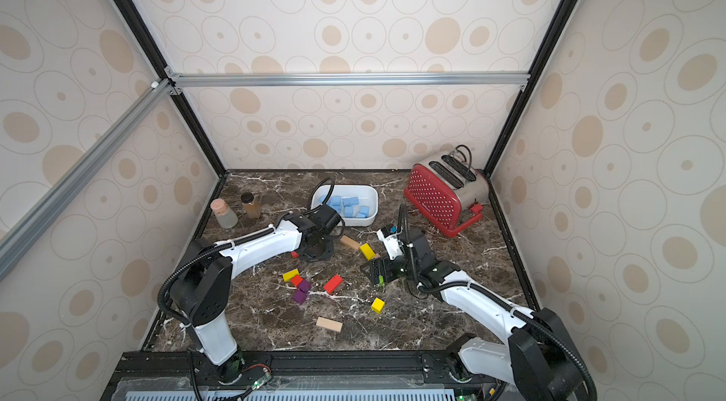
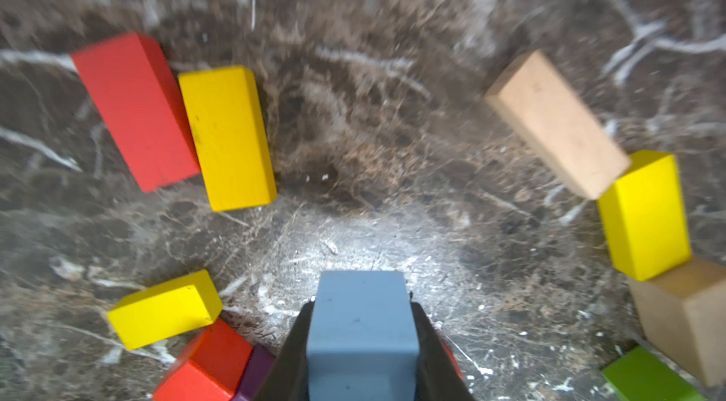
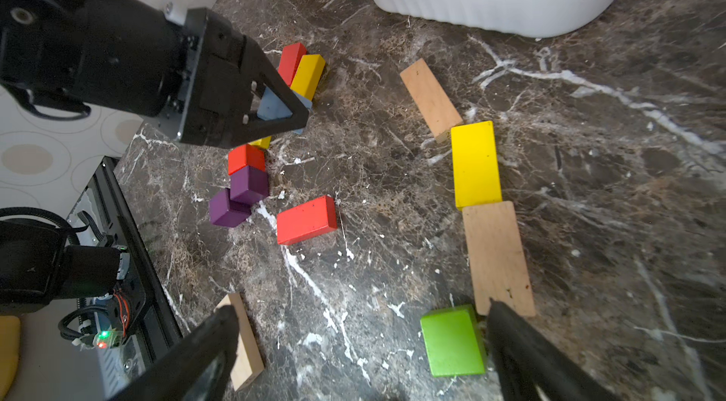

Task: Pick out the blue building blocks
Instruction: Pick up the building block from the center of the board, then place the building block in the storage box.

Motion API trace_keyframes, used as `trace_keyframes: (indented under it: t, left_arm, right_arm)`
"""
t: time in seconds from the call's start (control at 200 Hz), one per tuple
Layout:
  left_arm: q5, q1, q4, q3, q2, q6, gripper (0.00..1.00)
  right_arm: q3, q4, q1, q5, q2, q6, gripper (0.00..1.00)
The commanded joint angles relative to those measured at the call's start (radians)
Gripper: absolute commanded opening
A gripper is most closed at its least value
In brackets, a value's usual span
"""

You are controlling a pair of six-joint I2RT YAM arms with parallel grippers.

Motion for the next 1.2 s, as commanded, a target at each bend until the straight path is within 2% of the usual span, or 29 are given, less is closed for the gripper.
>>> trace_keyframes:
  t: [0.0,0.29,0.666,1.197]
  left_arm:
    - [-0.071,-0.004,-0.079,0.086,-0.044,0.076,0.0]
    - [-0.114,0.0,-0.103,0.261,-0.032,0.217,0.0]
    - [-0.121,0.004,-0.1,0.455,0.059,0.388,0.0]
    - [-0.071,0.006,0.009,0.672,0.254,0.515,0.0]
  right_arm:
    - [0.047,-0.04,-0.013,0.023,-0.022,-0.018,1.0]
    - [0.122,-0.122,-0.027,0.081,-0.014,-0.021,1.0]
    - [0.199,-0.206,-0.063,0.182,0.017,-0.006,1.0]
    - [0.203,-0.136,-0.131,0.11,0.059,-0.028,1.0]
